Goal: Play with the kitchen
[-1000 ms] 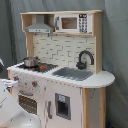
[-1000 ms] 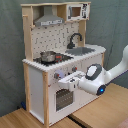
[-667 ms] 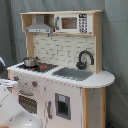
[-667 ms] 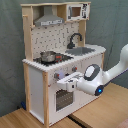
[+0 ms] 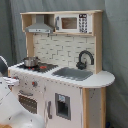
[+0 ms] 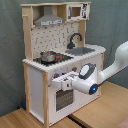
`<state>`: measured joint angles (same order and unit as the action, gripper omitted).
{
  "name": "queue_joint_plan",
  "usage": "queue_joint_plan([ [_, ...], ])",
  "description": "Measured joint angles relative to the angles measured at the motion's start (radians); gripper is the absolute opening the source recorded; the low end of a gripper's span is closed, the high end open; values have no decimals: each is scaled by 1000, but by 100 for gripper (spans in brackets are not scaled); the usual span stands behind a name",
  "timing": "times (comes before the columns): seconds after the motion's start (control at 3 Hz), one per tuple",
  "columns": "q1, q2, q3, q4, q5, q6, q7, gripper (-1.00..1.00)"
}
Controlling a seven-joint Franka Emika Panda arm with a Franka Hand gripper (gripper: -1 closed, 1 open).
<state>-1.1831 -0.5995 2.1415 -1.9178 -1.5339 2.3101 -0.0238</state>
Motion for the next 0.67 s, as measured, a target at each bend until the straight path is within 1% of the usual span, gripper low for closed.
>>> queue_joint_plan([
  [0.33,-70,-13,58,44,2,0,5,100],
  [0.67,-95,-19,68,58,21,1,9,100],
])
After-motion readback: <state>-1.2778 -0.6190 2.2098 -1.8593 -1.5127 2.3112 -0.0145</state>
